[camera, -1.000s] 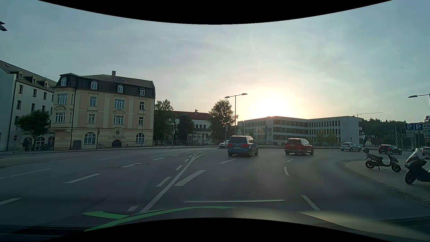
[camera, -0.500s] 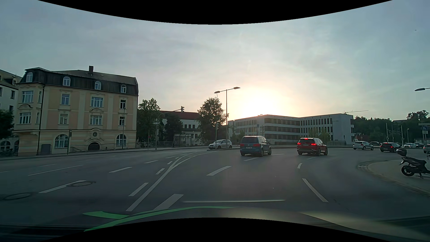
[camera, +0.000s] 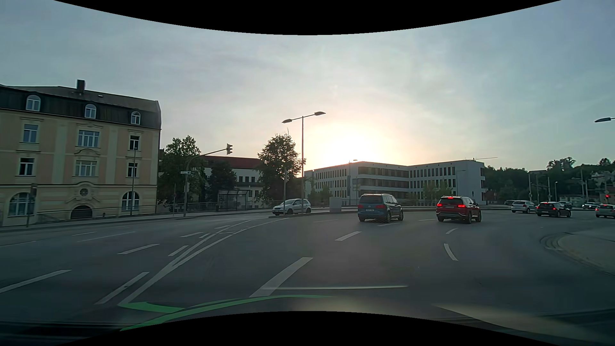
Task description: Follow the waypoints while adhering to traffic rules and regulations
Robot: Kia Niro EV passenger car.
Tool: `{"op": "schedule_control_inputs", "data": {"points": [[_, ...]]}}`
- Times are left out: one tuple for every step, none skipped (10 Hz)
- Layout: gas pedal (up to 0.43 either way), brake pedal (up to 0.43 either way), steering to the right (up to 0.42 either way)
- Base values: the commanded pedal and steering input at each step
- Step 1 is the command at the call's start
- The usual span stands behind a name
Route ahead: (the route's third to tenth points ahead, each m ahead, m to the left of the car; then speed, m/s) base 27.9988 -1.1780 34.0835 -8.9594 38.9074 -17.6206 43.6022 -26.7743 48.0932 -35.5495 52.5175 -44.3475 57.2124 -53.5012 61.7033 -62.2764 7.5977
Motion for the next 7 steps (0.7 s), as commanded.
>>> {"op": "schedule_control_inputs", "data": {"points": [[0.087,0.000,0.153],[0.087,0.000,0.151],[0.087,0.000,0.148],[0.087,0.000,0.138],[0.087,0.000,0.126],[0.087,0.000,0.116],[0.087,0.000,0.110]]}}
